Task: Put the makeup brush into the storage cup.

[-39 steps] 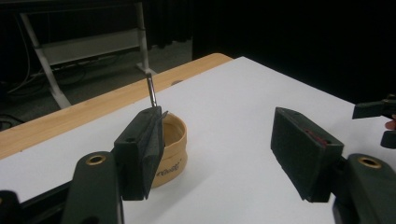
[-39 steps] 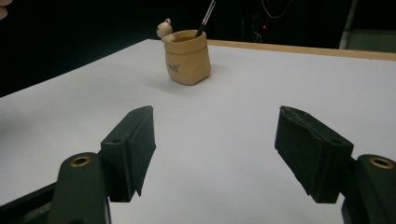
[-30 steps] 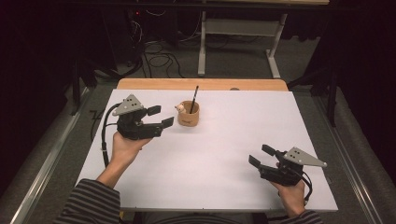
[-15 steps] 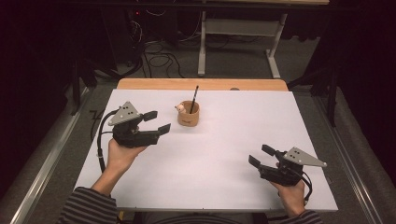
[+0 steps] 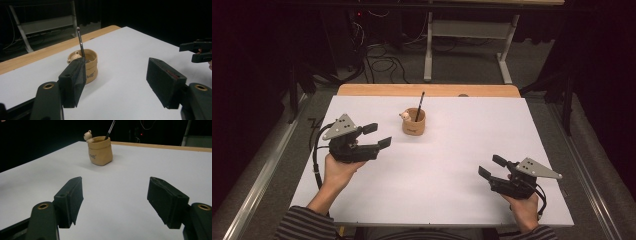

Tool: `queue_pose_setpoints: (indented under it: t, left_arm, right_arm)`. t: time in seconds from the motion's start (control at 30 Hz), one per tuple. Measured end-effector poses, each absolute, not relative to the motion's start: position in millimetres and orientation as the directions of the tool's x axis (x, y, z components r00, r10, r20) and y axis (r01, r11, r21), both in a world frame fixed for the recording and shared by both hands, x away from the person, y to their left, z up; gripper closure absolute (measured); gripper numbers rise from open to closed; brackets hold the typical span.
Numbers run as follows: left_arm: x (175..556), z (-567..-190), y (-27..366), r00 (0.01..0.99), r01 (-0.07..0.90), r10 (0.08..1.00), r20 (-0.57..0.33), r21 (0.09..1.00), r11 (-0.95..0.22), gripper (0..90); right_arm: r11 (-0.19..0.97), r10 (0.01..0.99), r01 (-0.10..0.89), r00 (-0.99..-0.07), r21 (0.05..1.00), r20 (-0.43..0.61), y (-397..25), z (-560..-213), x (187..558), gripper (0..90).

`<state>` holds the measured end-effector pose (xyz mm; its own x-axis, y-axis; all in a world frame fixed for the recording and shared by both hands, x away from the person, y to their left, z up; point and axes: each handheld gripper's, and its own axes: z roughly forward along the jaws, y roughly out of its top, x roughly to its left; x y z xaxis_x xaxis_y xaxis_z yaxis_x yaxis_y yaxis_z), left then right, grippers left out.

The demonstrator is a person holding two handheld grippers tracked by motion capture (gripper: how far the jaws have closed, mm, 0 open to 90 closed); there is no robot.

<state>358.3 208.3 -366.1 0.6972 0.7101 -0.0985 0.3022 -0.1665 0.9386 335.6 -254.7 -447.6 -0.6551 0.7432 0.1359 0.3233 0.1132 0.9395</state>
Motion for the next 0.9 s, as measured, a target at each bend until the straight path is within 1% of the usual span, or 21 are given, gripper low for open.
queue_pose_setpoints:
  t: [0.37, 0.9]
  left_arm:
    - [355, -370, 212, 0.698, 0.31, 0.706, -0.115, 0.938, -0.154, 32.8]
    - [348, -379, 215, 0.699, 0.318, 0.706, -0.116, 0.934, -0.162, 32.7]
  right_arm:
    - [0.112, 0.743, 0.324, -0.655, 0.939, 0.138, -255, -448, 336, 30.4]
    - [0.111, 0.743, 0.324, -0.655, 0.94, 0.138, -255, -448, 336, 30.3]
